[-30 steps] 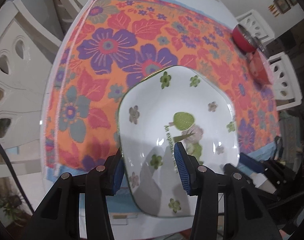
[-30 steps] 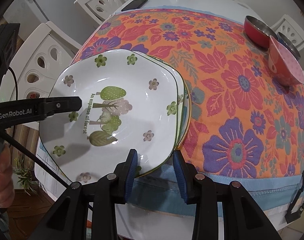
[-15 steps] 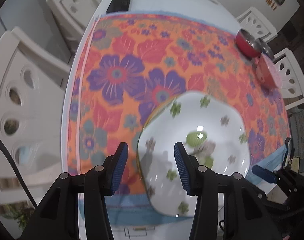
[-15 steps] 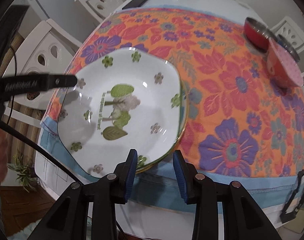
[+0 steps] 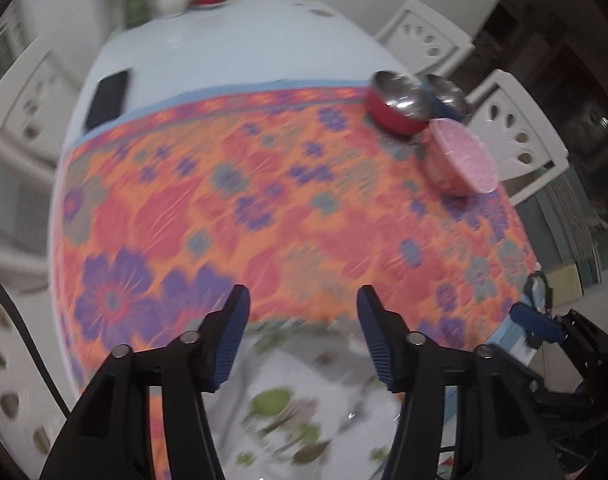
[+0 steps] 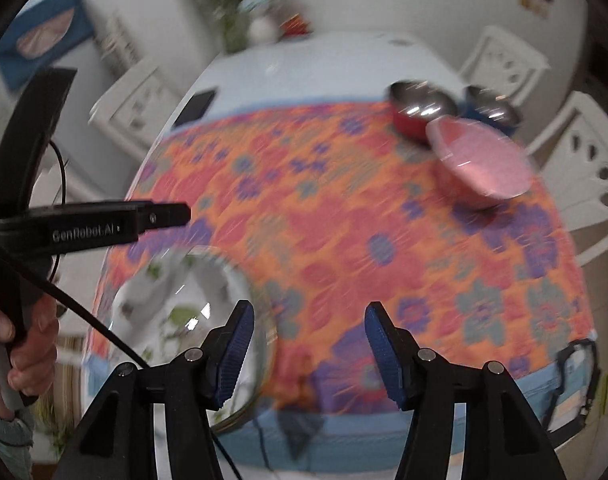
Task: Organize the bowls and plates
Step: 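Move both grippers away from the plates toward the pink bowl, then grasp the rim of the pink cartoon-print bowl with both grippers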
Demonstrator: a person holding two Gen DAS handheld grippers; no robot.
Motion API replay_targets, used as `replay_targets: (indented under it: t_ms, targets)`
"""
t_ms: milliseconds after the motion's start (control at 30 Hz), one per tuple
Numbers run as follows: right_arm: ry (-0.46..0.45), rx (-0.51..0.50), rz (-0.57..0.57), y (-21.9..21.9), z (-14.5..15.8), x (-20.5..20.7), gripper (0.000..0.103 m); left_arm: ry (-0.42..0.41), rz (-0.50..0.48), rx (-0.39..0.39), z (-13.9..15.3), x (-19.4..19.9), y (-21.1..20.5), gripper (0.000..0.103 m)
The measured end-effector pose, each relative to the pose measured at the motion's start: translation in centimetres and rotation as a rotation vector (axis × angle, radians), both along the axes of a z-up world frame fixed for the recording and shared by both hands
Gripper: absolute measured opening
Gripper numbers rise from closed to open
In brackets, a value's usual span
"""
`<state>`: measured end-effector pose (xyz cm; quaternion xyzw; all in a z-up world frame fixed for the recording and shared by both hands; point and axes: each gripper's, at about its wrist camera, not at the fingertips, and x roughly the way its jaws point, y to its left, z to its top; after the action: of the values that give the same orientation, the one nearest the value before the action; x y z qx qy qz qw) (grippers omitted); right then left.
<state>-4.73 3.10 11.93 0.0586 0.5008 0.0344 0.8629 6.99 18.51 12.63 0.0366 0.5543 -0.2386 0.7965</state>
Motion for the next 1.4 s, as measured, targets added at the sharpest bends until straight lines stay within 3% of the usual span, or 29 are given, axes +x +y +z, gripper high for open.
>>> replay_targets:
  t_ms: [100, 200, 400, 633, 867, 933, 1000, 1067, 1133, 1333, 1400]
  targets:
    - [-0.037, -0.020, -0.082, -3.6, 1.3, 0.5, 0.058, -0.024, -0.064, -0.056, 1.3, 0.8, -3.5, 0.066]
    - [-0.055, -0.039, -0.149, -7.9, 2.1, 1.6, 0.073, -0.028, -0.092, -0.082, 2.2, 1.9, -7.1, 0.066]
    - [-0.053, 0.036, -0.224, -18.1, 2.0, 5.6, 0.074, -0.021, -0.047, -0.108, 2.2, 4.2, -14.0, 0.066]
    - [0.023, 0.129, -0.190, -26.5, -1.1, 11.6, 0.074, 0.032, 0.062, -0.139, -1.8, 6.8, -20.3, 0.062]
    - [0.086, 0.136, -0.079, -28.2, -4.5, 16.4, 0.073, 0.099, 0.161, -0.153, -6.0, 8.7, -23.3, 0.052]
    - [0.101, 0.140, -0.061, -28.4, -5.6, 17.2, 0.060, 0.109, 0.168, -0.140, -6.9, 8.9, -23.9, 0.047]
    - [0.128, 0.159, -0.043, -28.5, -6.7, 18.2, 0.055, 0.117, 0.180, -0.133, -7.5, 9.1, -24.1, 0.042]
    - [0.134, 0.169, -0.041, -28.5, -7.4, 18.6, 0.054, 0.134, 0.191, -0.145, -8.1, 9.3, -24.2, 0.034]
    - [0.139, 0.172, -0.034, -28.5, -7.8, 19.0, 0.045, 0.142, 0.195, -0.150, -8.5, 9.4, -24.3, 0.023]
    - [0.153, 0.148, -0.001, -27.6, -9.0, 19.2, 0.014, 0.136, 0.210, -0.156, -8.8, 9.3, -24.1, 0.017]
    - [0.152, 0.147, 0.003, -27.3, -9.2, 18.9, 0.011, 0.126, 0.205, -0.158, -8.7, 9.1, -24.1, 0.017]
